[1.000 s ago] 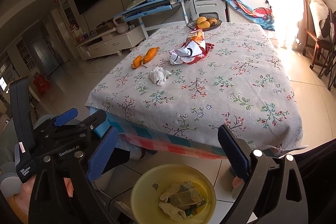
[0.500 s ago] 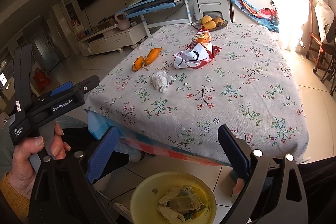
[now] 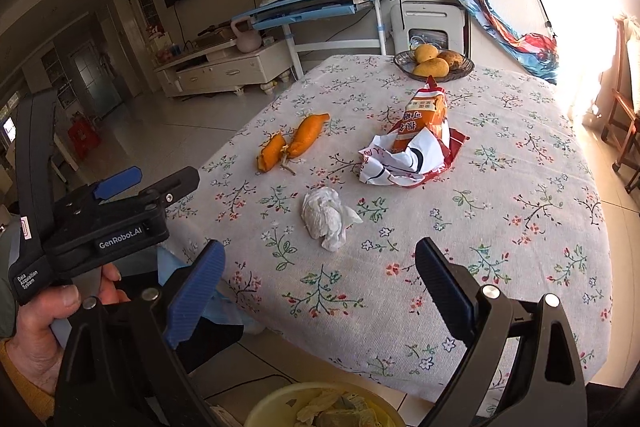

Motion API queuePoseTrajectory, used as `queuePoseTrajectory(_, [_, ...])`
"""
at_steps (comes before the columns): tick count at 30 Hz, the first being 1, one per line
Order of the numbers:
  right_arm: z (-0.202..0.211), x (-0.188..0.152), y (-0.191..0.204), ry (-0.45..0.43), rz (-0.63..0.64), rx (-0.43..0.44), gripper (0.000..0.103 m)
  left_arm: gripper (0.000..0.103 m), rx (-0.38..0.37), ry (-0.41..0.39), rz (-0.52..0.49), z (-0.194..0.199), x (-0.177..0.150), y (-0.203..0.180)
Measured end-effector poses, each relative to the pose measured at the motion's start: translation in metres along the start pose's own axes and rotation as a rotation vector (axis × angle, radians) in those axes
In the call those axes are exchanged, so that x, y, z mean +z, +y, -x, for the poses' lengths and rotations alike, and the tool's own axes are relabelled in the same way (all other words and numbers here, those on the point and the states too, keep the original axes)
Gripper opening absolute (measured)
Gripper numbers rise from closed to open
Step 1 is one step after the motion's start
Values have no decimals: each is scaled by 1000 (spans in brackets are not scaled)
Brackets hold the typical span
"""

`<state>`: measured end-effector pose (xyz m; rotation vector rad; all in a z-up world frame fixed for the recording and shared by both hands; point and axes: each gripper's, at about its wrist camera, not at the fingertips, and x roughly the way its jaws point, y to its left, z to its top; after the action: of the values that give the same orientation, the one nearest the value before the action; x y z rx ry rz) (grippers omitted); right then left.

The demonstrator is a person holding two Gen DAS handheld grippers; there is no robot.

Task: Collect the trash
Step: 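Move both open grippers back over the table toward the orange peels, then grasp an orange peel with the left gripper while the right gripper grasps the white tissue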

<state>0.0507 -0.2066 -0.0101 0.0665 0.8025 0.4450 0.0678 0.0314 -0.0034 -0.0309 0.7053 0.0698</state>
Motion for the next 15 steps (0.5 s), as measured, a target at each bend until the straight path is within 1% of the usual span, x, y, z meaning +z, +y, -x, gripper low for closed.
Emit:
queuePoseTrajectory(3, [-15,4,-1,20,23,2,92,96,-1,25,-2,-19,10,-2])
queuePoseTrajectory(4, [-20,5,-2,26,27,4,90,96,1,33,0,-25,13,-3])
queuePoseTrajectory(6, [-29,5,-4,45,30,9,81,96,3,47,1,-37,19,-5])
queuePoseTrajectory(8, [-38,4,-6,62,29,15,71,96,23,59,-9,-49,26,-7])
queuePoseTrajectory(11, [-46,2,-5,73,29,21,63,96,34,78,-14,-66,33,-9])
queuePoseTrajectory(15, [-56,2,-1,85,40,19,55,95,39,119,6,-89,38,-7])
